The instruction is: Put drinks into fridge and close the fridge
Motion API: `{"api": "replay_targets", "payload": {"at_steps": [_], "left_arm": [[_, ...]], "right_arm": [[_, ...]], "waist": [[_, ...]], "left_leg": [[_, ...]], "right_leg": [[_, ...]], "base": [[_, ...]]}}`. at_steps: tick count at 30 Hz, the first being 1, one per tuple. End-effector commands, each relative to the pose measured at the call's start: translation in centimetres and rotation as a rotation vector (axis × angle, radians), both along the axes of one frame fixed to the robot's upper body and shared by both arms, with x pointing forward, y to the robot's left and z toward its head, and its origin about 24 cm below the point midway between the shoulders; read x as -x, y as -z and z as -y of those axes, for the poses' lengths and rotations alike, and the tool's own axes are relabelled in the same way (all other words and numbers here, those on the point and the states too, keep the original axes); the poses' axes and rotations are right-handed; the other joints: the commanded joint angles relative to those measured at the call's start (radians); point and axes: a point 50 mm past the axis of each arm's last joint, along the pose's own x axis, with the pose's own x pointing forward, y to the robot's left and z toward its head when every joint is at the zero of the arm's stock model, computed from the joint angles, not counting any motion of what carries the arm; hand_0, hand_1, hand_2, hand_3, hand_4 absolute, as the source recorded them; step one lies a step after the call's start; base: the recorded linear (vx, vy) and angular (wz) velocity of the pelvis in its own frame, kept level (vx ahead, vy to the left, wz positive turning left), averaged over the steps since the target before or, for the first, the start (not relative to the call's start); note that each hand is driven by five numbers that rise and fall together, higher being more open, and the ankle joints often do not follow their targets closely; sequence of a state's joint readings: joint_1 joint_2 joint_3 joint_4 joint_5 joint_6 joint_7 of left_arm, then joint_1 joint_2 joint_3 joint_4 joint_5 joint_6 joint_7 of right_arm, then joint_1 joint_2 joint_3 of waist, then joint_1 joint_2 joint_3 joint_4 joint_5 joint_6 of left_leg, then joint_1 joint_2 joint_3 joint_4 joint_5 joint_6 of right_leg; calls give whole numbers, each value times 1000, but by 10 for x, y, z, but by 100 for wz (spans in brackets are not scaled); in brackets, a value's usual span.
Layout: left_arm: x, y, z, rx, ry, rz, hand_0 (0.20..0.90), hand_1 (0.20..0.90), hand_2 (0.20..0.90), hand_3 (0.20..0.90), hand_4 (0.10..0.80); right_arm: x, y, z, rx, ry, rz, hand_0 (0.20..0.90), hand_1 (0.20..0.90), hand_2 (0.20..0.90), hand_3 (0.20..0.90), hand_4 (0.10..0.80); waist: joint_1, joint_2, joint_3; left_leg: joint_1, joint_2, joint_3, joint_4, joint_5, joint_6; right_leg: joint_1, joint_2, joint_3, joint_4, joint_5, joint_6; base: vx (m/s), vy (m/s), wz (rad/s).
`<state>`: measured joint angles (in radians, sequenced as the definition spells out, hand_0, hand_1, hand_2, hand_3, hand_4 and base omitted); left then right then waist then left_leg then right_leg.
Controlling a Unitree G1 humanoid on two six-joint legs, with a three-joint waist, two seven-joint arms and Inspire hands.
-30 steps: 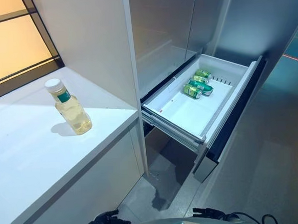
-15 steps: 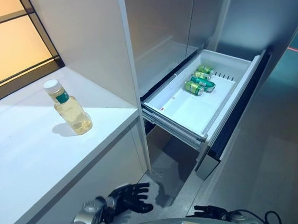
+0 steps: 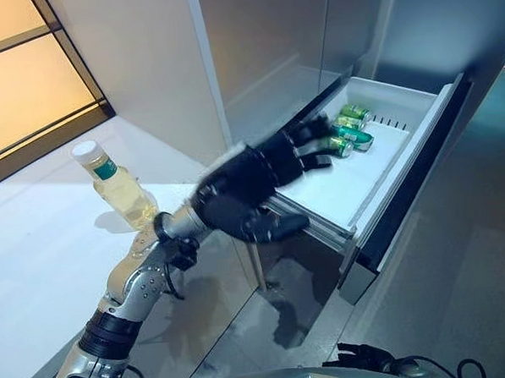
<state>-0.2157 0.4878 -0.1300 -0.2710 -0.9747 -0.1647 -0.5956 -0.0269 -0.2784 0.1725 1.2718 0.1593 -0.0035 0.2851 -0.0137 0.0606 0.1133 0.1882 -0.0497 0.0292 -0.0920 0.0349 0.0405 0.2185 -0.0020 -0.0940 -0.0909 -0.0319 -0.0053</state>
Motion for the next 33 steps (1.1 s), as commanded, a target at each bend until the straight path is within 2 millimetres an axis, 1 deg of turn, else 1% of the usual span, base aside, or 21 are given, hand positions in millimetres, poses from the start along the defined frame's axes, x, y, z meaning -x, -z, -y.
{"api": "replay_targets", "payload": {"at_steps": [1, 4, 8, 11, 13, 15, 16, 18, 19, 22, 23, 26, 33], "left_arm": [[15, -62, -45, 218, -490, 399, 900, 900, 900, 900, 800], [19, -67, -62, 217, -758, 460, 900, 900, 900, 900, 800], [16, -68, -66, 77, -970, 500, 900, 900, 900, 900, 800], [8, -70, -74, 2, -1117, 478, 900, 900, 900, 900, 800], [1, -69, -84, -6, -1206, 419, 900, 900, 900, 900, 800], [-2, -67, -89, -5, -1236, 384, 900, 900, 900, 900, 800], [-5, -63, -95, -2, -1279, 337, 900, 900, 900, 900, 800], [-10, -55, -102, 1, -1308, 263, 900, 900, 900, 900, 800], [-11, -54, -103, 1, -1312, 253, 900, 900, 900, 900, 800], [-16, -39, -112, 8, -1329, 145, 900, 900, 900, 900, 800], [-17, -38, -112, 6, -1330, 138, 900, 900, 900, 900, 800], [-21, -26, -117, -28, -1349, 61, 900, 900, 900, 900, 800], [-28, -6, -122, -95, -1323, -55, 900, 900, 900, 900, 800]], "right_arm": [[32, 9, -13, -17, -5, -93, 900, 900, 900, 900, 800], [34, 11, -18, -25, -5, -100, 900, 900, 900, 900, 800], [31, 11, -21, -32, -5, -97, 900, 900, 900, 900, 800], [29, 11, -21, -27, -16, -101, 900, 900, 900, 900, 800], [28, 10, -20, -26, -20, -102, 900, 900, 900, 900, 800], [27, 10, -20, -27, -21, -102, 900, 900, 900, 900, 800], [26, 10, -20, -28, -22, -103, 900, 900, 900, 900, 800], [25, 10, -21, -29, -23, -103, 900, 900, 900, 900, 800], [24, 10, -21, -28, -22, -104, 900, 900, 900, 900, 800], [24, 10, -19, -25, -24, -106, 900, 900, 900, 900, 800], [24, 10, -19, -25, -24, -106, 900, 900, 900, 900, 800], [23, 9, -18, -21, -32, -109, 900, 900, 900, 900, 800], [21, 8, -14, -19, -42, -110, 900, 900, 900, 900, 800]], "waist": [[42, -29, -59], [55, -37, -68], [66, -40, -73], [71, -40, -73], [74, -38, -73], [75, -38, -73], [78, -38, -73], [81, -38, -72], [81, -38, -72], [82, -37, -69], [82, -37, -68], [80, -37, -64], [76, -38, -57]], "left_leg": [[-6, -3, -17, 5, -111, 0], [-8, -3, -29, 5, -111, -3], [-13, -1, -35, 5, -107, -6], [-16, 1, -34, 5, -104, -7], [-15, 1, -33, 5, -102, -7], [-16, 1, -33, 5, -101, -8], [-17, 1, -34, 5, -99, -8], [-18, 0, -34, 6, -98, -9], [-18, 0, -35, 6, -97, -9], [-16, 0, -35, 6, -97, -10], [-15, 0, -35, 6, -97, -10], [-14, 2, -31, 6, -96, -11], [-10, 3, -26, 6, -96, -13]], "right_leg": [[-63, -6, -45, 70, -46, 44], [-60, -4, -54, 69, -52, 40], [-62, -4, -65, 75, -59, 36], [-64, -5, -70, 83, -64, 34], [-64, -5, -73, 86, -67, 33], [-64, -5, -73, 87, -68, 33], [-64, -5, -75, 90, -70, 32], [-64, -6, -77, 93, -72, 31], [-65, -6, -77, 94, -72, 31], [-63, -8, -80, 99, -76, 32], [-63, -8, -80, 99, -76, 32], [-63, -9, -80, 104, -78, 33], [-60, -9, -81, 106, -80, 36]], "base": [[22, -24, 8], [15, -20, 7], [6, -8, 7], [2, 7, 15], [3, 5, 2], [0, 0, 0], [0, 0, 0], [0, 0, 0], [12, 16, 3], [7, 8, 1], [21, 20, 4], [16, 22, 4], [2, 2, 1]]}}
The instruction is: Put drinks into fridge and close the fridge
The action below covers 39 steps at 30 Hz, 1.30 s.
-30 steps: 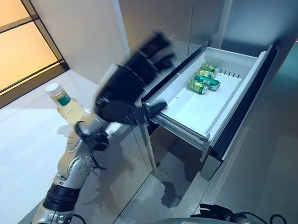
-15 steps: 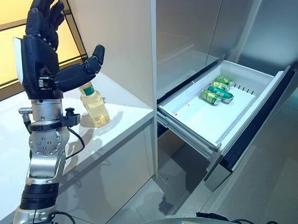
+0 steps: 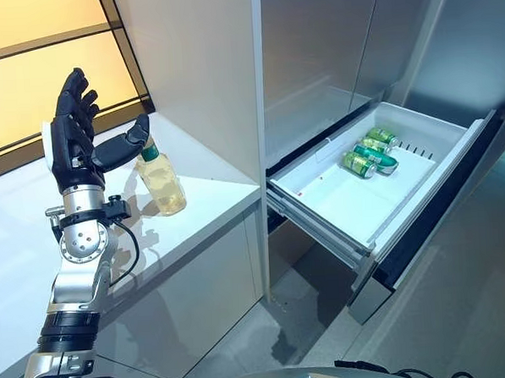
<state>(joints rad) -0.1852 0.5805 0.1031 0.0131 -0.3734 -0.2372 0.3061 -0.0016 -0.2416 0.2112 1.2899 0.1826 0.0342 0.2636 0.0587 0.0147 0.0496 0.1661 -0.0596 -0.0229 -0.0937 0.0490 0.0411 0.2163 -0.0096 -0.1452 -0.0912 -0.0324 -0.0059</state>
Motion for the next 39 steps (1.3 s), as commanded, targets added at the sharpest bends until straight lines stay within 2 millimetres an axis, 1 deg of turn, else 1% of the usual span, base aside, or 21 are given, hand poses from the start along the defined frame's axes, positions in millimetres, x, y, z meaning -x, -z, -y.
{"api": "replay_targets", "payload": {"at_steps": [1, 4, 8, 12, 17, 24, 28, 34, 39], "left_arm": [[-4, -27, -2, -29, 17, 100, 900, 900, 900, 900, 800], [-5, -19, -3, -33, 23, 62, 900, 900, 900, 900, 800], [-6, -14, -2, -32, 37, 48, 900, 900, 900, 900, 800], [-4, -18, -1, -20, 59, 96, 900, 900, 900, 900, 800], [0, -28, 4, -13, 74, 184, 900, 900, 900, 900, 800], [1, -34, 10, -32, 110, 222, 900, 900, 900, 900, 800], [4, -42, 13, -33, 133, 288, 900, 900, 900, 900, 800], [17, -63, 19, -33, 132, 461, 900, 900, 900, 900, 800], [22, -73, 26, -38, 134, 532, 900, 900, 900, 900, 800]], "right_arm": [[2, 0, 1, -3, -52, -27, 900, 900, 900, 900, 800], [2, 0, 2, -2, -56, -30, 900, 900, 900, 900, 800], [2, -1, 3, -1, -57, -31, 900, 900, 900, 900, 800], [1, -1, 5, -1, -58, -30, 900, 900, 900, 900, 800], [1, -1, 5, -2, -61, -31, 900, 900, 900, 900, 800], [2, -1, 4, 0, -64, -34, 900, 900, 900, 900, 800], [3, -1, 4, 0, -63, -35, 900, 900, 900, 900, 800], [3, 0, 3, 0, -59, -36, 900, 900, 900, 900, 800], [4, 0, 1, -2, -60, -37, 900, 900, 900, 900, 800]], "waist": [[4, 8, 8], [2, 8, 10], [1, 8, 12], [0, 7, 14], [-2, 5, 13], [-8, 5, 12], [-11, 5, 12], [-12, 4, 10], [-15, 3, 7]], "left_leg": [[12, 13, 26, 8, -110, -13], [13, 13, 30, 8, -109, -14], [14, 14, 32, 8, -109, -14], [16, 13, 34, 7, -109, -14], [16, 15, 36, 6, -110, -15], [18, 14, 40, 6, -111, -15], [18, 15, 43, 6, -110, -16], [18, 14, 43, 6, -112, -16], [18, 15, 41, 6, -114, -18]], "right_leg": [[-58, -2, -30, 107, -80, 37], [-56, -2, -28, 106, -79, 39], [-55, -2, -28, 105, -78, 40], [-54, -1, -27, 103, -76, 41], [-53, -1, -24, 100, -75, 43], [-51, 1, -19, 96, -73, 44], [-51, 2, -14, 94, -71, 44], [-51, 3, -11, 91, -71, 44], [-49, 4, -9, 88, -71, 43]], "base": [[4, 5, 4], [0, 0, 0], [0, 0, 0], [0, 0, 0], [0, 0, 0], [0, 0, 0], [0, 0, 0], [1, 1, -2], [-2, -1, -1]]}}
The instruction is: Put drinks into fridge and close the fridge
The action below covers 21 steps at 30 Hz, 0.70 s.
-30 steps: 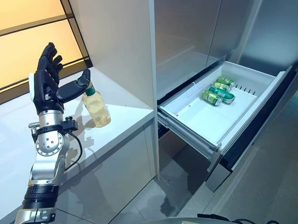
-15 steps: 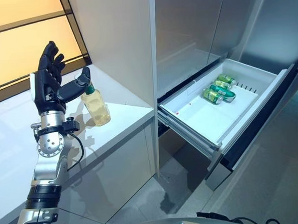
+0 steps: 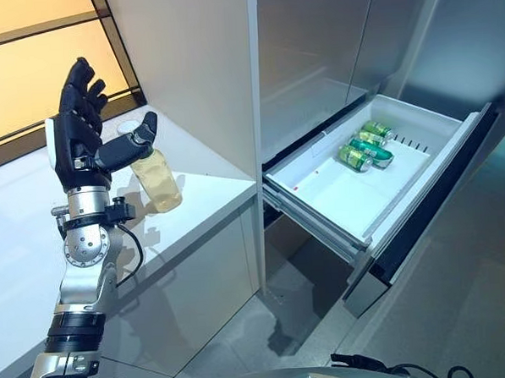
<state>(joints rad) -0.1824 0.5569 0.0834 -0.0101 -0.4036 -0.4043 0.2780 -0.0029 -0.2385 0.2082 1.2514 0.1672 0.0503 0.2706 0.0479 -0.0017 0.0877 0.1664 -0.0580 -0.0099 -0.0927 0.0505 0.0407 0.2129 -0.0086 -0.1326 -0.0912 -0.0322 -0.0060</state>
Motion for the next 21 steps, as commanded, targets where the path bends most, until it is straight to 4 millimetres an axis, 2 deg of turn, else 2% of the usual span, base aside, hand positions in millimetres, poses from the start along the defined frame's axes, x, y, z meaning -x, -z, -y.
{"api": "replay_targets", "payload": {"at_steps": [1, 12, 21], "left_arm": [[15, -63, 15, -46, 37, 372, 900, 900, 900, 900, 800], [7, -52, 19, -80, 57, 258, 900, 900, 900, 900, 800], [-5, -25, 16, -116, 57, 71, 900, 900, 900, 900, 800]], "right_arm": [[12, 2, 4, 11, -42, -56, 900, 900, 900, 900, 800], [10, 2, 3, 10, -40, -51, 900, 900, 900, 900, 800], [9, 1, 5, 9, -38, -52, 900, 900, 900, 900, 800]], "waist": [[-5, 19, -31], [-8, 24, -28], [-10, 26, -21]], "left_leg": [[18, 13, 28, 5, -116, -17], [20, 12, 30, 5, -115, -17], [24, 12, 31, 5, -116, -17]], "right_leg": [[-46, 3, -21, 88, -71, 43], [-46, 5, -17, 90, -70, 44], [-43, 7, -15, 88, -68, 47]], "base": [[0, 0, 0], [-1, 0, 0], [0, 0, 0]]}}
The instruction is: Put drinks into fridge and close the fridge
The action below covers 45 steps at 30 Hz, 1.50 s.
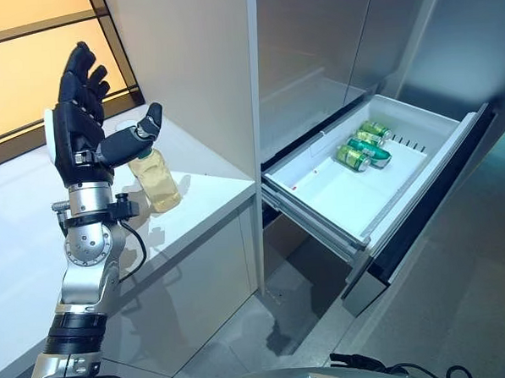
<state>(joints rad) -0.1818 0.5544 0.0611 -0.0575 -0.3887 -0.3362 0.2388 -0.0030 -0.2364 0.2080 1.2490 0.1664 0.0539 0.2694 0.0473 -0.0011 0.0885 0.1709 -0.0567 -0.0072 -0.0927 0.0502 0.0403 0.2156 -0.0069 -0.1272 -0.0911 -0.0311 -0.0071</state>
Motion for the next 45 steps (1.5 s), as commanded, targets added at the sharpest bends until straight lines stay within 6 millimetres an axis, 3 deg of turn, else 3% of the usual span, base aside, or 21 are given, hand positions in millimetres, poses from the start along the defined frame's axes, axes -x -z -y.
{"api": "replay_targets", "payload": {"at_steps": [1, 9, 19, 45], "left_arm": [[-4, -21, 3, -76, -12, 100, 900, 900, 900, 900, 800], [-9, 4, -13, -96, -121, -24, 900, 900, 900, 900, 800], [-11, 18, -20, -59, -162, -76, 900, 900, 900, 900, 800], [-15, 24, -13, -3, -91, -103, 900, 900, 900, 900, 800]], "right_arm": [[9, 0, 7, 10, -38, -50, 900, 900, 900, 900, 800], [9, 0, 8, 12, -32, -52, 900, 900, 900, 900, 800], [9, 0, 9, 14, -30, -51, 900, 900, 900, 900, 800], [9, 0, 10, 14, -31, -56, 900, 900, 900, 900, 800]], "waist": [[-10, 26, -21], [-12, 27, -20], [-19, 26, -17], [-23, 30, -16]], "left_leg": [[20, 11, 29, 5, -115, -16], [23, 10, 33, 5, -114, -15], [24, 11, 42, 5, -113, -16], [28, 11, 45, 5, -114, -17]], "right_leg": [[-46, 5, -20, 88, -68, 48], [-43, 5, -18, 87, -66, 49], [-45, 4, -14, 87, -64, 52], [-40, 4, -13, 86, -64, 53]], "base": [[0, 0, 0], [0, 0, 0], [0, 0, 0], [0, 0, 0]]}}
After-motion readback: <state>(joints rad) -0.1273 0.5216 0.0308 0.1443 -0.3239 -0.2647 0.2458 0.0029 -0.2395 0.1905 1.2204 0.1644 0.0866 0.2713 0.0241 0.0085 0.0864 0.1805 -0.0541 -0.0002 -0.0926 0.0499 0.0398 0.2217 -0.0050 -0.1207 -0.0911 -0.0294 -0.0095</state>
